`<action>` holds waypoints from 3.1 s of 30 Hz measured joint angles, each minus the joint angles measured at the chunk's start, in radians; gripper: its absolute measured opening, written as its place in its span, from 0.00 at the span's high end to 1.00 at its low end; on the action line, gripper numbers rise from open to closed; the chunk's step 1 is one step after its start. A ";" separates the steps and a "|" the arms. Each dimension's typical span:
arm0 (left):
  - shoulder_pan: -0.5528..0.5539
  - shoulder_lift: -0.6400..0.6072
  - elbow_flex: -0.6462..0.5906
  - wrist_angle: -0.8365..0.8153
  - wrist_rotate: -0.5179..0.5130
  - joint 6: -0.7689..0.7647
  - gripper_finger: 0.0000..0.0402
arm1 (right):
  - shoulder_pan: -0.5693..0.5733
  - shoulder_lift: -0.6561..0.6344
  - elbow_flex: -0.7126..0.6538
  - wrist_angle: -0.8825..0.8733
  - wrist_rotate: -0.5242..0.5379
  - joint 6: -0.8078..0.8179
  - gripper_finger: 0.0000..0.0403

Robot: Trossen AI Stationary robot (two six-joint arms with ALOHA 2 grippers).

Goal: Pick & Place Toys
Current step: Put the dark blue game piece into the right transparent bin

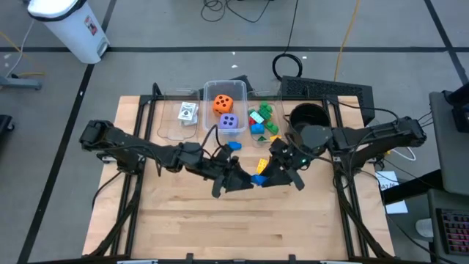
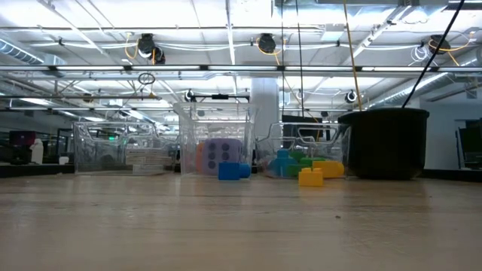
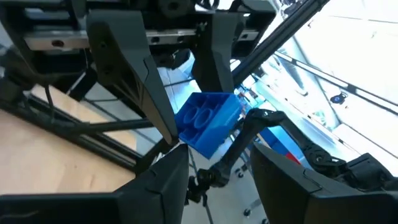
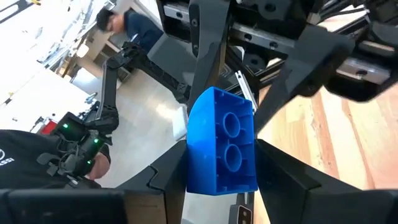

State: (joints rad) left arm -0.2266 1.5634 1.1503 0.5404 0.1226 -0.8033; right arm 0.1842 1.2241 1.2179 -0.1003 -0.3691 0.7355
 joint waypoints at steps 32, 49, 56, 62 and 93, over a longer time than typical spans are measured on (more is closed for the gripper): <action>0.023 -0.011 0.002 -0.005 -0.015 0.093 0.56 | -0.058 0.021 0.000 -0.018 -0.040 0.005 0.62; 0.023 -0.010 0.001 -0.019 0.007 0.102 0.57 | -0.070 0.021 0.000 0.020 -0.041 0.012 0.62; 0.023 -0.010 0.001 -0.020 0.007 0.098 0.58 | -0.084 0.021 0.000 0.021 -0.057 0.013 0.62; 0.023 -0.009 0.000 -0.021 0.020 0.104 0.74 | -0.086 0.021 0.000 0.023 -0.066 0.018 0.63; 0.070 -0.008 -0.001 -0.015 0.063 0.116 0.99 | -0.227 0.011 0.002 0.632 -0.050 -0.039 0.84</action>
State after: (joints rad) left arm -0.1567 1.5551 1.1492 0.5256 0.1853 -0.6874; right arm -0.0429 1.2346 1.2194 0.5313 -0.4193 0.6966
